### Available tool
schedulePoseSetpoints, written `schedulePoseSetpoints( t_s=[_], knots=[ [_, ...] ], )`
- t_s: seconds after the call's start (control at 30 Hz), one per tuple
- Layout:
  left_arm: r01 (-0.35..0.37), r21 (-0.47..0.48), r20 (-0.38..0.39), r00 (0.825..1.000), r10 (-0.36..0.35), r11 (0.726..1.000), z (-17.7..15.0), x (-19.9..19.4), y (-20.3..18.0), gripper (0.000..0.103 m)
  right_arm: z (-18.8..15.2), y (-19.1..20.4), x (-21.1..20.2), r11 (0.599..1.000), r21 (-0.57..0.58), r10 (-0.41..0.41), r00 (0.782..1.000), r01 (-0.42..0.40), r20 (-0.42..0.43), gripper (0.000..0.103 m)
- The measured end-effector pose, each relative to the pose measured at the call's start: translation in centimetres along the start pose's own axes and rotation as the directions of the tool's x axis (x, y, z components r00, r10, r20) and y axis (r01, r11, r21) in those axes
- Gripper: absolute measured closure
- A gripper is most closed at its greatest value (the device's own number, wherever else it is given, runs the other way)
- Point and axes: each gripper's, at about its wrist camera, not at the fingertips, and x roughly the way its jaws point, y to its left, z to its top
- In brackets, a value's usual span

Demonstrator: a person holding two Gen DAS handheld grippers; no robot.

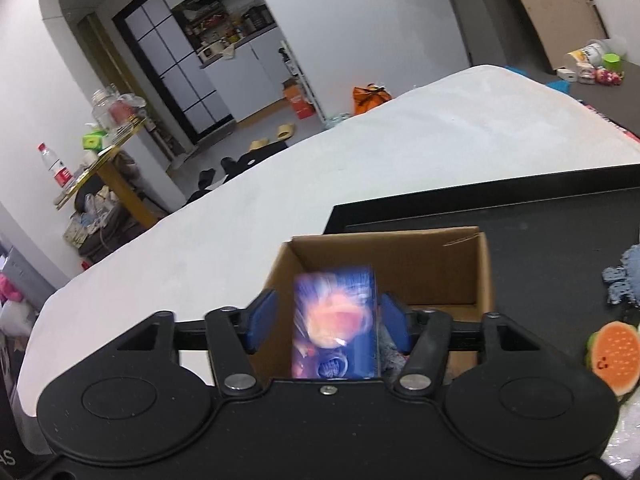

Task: Organize soft objects
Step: 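Carry the tissue pack with the right gripper over the box, then lower the tissue pack beside the plush and open the right gripper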

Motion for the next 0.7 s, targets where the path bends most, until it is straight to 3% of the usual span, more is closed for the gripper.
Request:
schedulePoseSetpoints(
  t_s=[0.43, 0.7],
  knots=[
    [-0.005, -0.006, -0.004, 1.000, 0.005, 1.000, 0.1, 0.1, 0.1, 0.087, -0.3, 0.1, -0.7, 0.997, -0.011, -0.081, 0.996, 0.081, -0.024, 0.039],
    [-0.026, 0.010, 0.007, 1.000, 0.026, 1.000, -0.1, -0.5, -0.1, 0.083, -0.8, 0.1, -2.3, 0.997, -0.016, -0.074, 0.995, 0.073, -0.072, 0.039]
  ],
)
